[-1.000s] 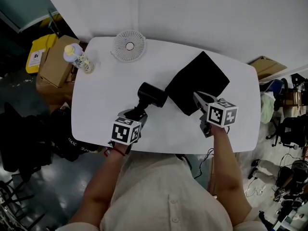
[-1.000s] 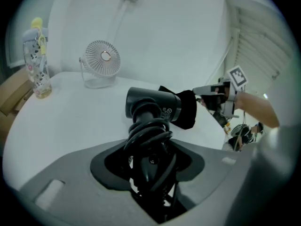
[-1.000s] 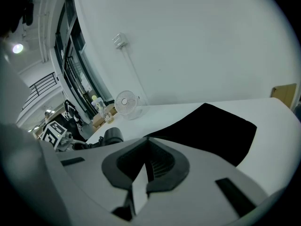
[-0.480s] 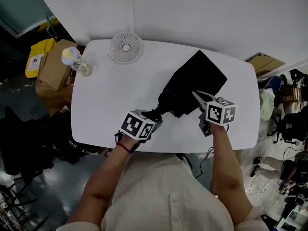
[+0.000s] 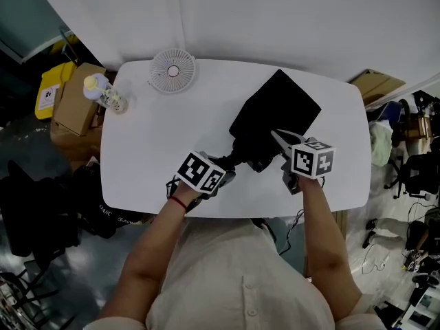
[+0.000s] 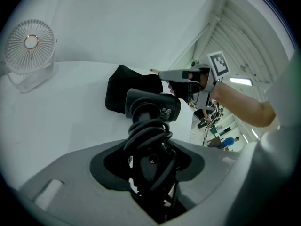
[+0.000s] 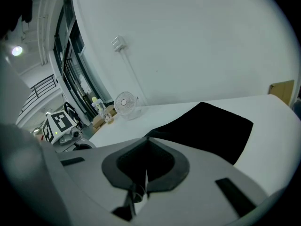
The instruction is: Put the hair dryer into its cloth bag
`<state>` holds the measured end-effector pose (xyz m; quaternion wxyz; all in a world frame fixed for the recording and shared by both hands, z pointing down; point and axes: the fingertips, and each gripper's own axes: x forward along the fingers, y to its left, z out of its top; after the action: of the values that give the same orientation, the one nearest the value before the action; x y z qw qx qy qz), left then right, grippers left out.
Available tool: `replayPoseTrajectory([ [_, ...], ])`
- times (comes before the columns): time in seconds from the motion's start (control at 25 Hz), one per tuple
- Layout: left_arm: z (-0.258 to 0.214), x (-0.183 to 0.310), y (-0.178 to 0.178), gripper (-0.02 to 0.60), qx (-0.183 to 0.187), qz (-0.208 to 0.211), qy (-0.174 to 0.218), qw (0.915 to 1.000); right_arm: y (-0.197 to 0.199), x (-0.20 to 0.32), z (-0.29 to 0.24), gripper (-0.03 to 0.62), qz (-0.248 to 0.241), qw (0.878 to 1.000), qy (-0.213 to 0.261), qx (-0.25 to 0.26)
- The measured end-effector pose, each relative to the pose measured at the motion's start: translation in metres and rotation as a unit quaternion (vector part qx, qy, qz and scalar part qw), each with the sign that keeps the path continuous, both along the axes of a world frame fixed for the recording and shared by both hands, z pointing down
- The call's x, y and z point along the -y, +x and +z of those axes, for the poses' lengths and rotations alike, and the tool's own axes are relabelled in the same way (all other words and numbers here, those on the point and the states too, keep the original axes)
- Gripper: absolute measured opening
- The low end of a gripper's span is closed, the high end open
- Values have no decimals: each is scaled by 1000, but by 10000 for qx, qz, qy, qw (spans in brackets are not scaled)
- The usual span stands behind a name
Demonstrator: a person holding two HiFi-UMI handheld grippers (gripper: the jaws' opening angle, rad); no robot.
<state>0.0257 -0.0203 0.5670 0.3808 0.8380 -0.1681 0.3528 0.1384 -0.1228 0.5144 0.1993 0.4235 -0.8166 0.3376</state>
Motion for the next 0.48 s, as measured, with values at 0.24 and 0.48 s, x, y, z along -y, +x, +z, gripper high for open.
replayPoseTrajectory([
  [0.24, 13, 16, -5, 212, 551, 39, 362, 9978, 1, -3, -1, 20, -110, 9999, 13, -67],
  [0.48, 15, 24, -2, 212, 796, -193, 600, 9948, 1, -4, -3, 20, -145, 9999, 8, -50],
])
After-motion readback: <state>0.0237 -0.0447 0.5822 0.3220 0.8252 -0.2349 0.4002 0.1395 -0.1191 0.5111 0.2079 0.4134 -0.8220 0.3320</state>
